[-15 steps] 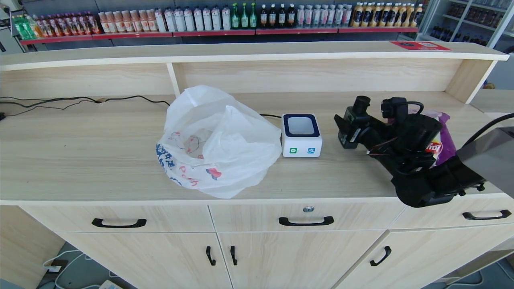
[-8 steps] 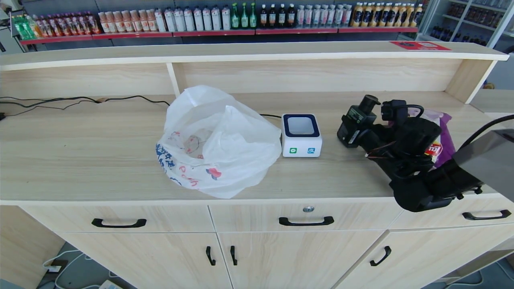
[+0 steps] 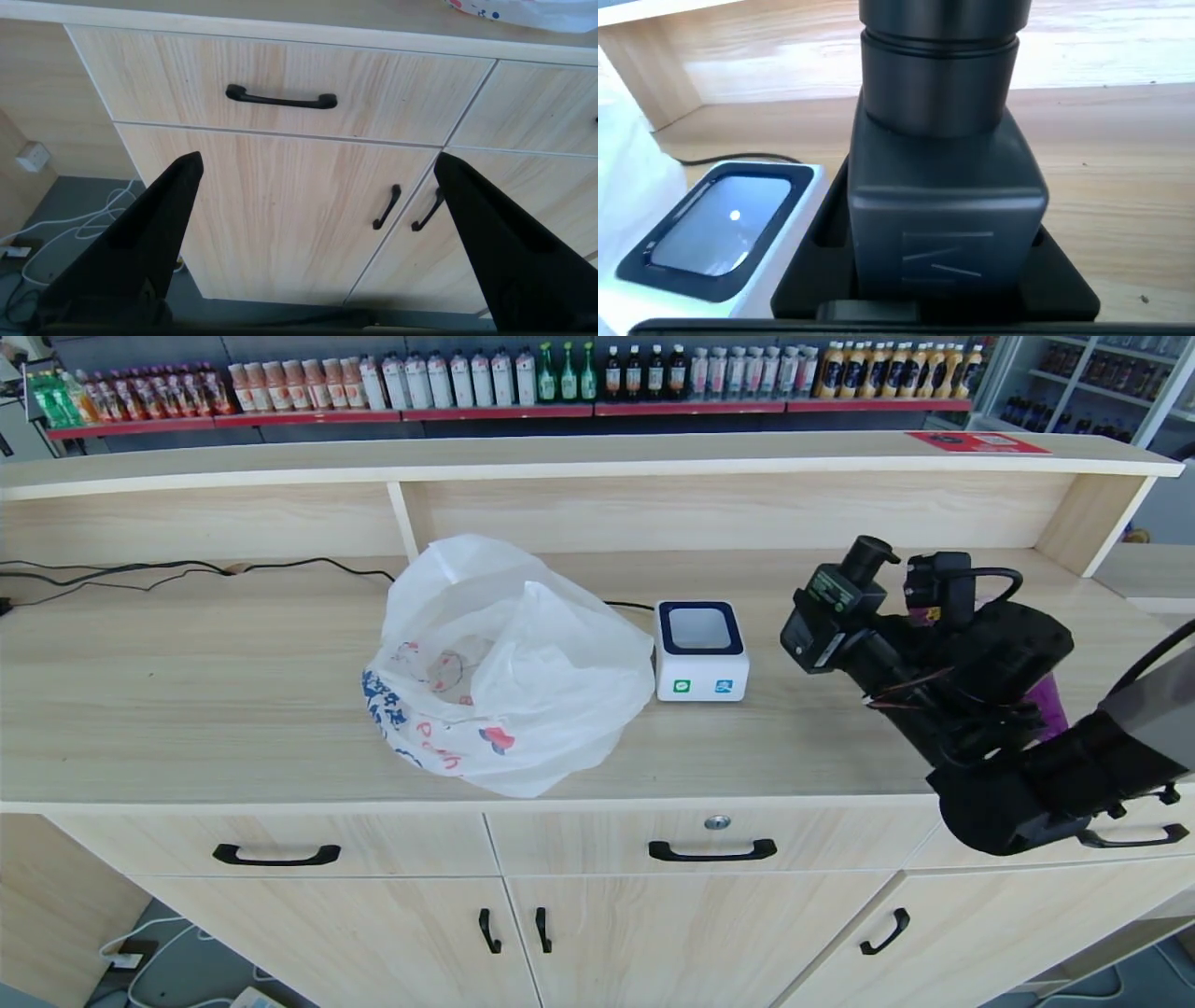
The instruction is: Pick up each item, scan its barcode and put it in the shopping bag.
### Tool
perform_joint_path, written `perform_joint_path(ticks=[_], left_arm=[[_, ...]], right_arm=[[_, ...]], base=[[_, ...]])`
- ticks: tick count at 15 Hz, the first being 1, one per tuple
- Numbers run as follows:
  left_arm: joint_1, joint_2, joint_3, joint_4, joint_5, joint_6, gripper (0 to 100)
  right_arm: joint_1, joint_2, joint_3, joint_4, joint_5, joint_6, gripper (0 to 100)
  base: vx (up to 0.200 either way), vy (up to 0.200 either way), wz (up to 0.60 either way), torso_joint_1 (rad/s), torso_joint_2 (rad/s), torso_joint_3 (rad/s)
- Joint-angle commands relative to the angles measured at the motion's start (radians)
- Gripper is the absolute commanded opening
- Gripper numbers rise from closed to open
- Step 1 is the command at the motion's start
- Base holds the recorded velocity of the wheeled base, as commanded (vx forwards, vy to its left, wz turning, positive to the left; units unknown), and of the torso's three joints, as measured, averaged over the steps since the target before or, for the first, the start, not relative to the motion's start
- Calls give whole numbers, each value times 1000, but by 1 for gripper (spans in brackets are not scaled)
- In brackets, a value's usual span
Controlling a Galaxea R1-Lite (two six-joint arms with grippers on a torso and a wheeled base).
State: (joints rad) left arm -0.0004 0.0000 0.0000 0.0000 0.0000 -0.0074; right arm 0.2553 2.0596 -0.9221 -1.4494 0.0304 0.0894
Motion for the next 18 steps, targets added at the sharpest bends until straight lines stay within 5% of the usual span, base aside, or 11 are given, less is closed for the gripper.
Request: perform_joint_path(ticks=[1,8,11,18], left_arm=[[0,0,0,0,0,0,100],[0,0,0,0,0,0,100],[0,0,0,0,2,0,100],[-1,0,0,0,0,0,100]], right_arm=[[119,-157,149,-39,2,1,0],[455,-371,453,-77,-24,-48,0],[506,-392,471,-77,-18,-72,0],[657,-404,394,-75,-14,348,0]], base=[[0,0,0,0,0,0],[0,0,0,0,0,0],[0,0,0,0,0,0],[0,0,0,0,0,0]])
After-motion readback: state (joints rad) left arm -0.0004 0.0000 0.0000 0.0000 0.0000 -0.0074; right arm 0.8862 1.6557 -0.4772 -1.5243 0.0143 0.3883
